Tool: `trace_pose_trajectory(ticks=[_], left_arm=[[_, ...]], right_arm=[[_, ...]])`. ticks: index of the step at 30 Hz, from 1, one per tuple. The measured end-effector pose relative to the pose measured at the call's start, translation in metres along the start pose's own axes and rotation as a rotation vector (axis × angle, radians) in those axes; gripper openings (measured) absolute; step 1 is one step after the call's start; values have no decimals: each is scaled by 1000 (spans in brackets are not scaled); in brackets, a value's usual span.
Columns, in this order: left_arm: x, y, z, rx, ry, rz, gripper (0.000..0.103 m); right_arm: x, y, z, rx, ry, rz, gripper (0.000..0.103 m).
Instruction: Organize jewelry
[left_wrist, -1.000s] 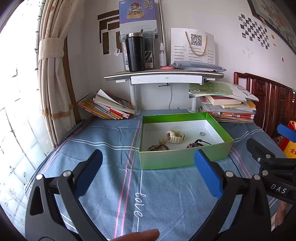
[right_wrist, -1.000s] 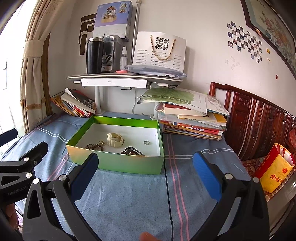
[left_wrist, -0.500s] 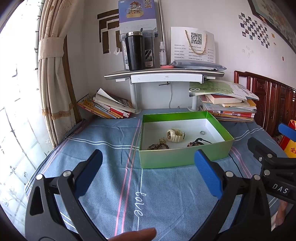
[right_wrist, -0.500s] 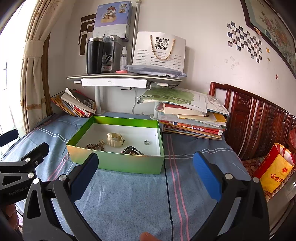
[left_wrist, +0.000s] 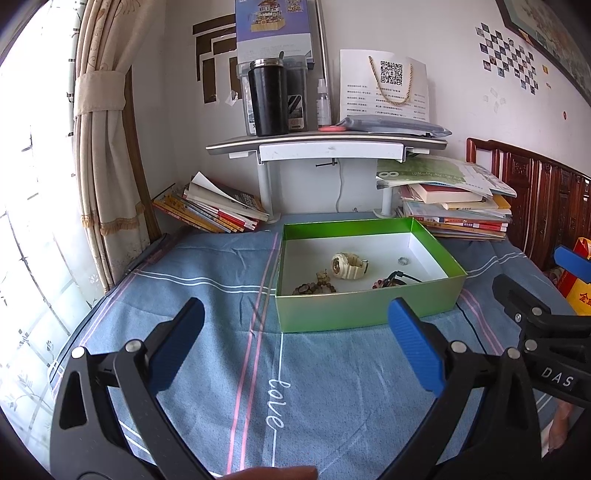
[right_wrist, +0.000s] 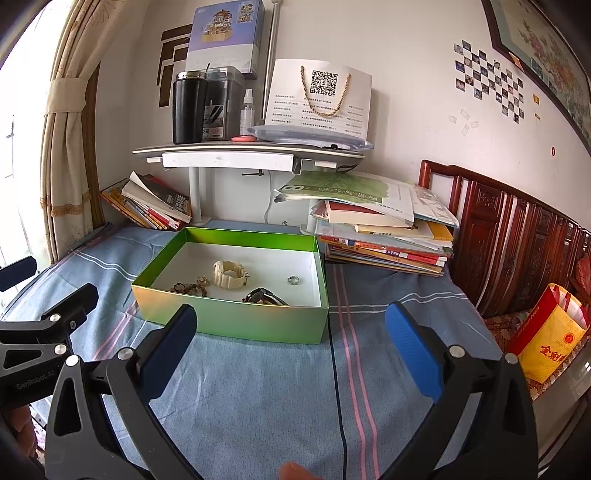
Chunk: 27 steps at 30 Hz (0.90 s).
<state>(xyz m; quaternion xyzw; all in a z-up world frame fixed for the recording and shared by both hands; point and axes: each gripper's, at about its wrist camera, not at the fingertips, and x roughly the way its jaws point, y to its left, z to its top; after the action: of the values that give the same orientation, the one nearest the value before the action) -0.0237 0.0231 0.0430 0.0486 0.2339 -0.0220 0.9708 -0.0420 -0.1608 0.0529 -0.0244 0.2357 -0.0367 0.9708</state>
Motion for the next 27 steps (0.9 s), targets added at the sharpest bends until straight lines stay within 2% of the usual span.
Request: trace_pose_trajectory(ticks=[27], left_arm=[[3,-2,-3,3,16,4,99]], right_arm=[[6,3,-2,1,16,11,100]])
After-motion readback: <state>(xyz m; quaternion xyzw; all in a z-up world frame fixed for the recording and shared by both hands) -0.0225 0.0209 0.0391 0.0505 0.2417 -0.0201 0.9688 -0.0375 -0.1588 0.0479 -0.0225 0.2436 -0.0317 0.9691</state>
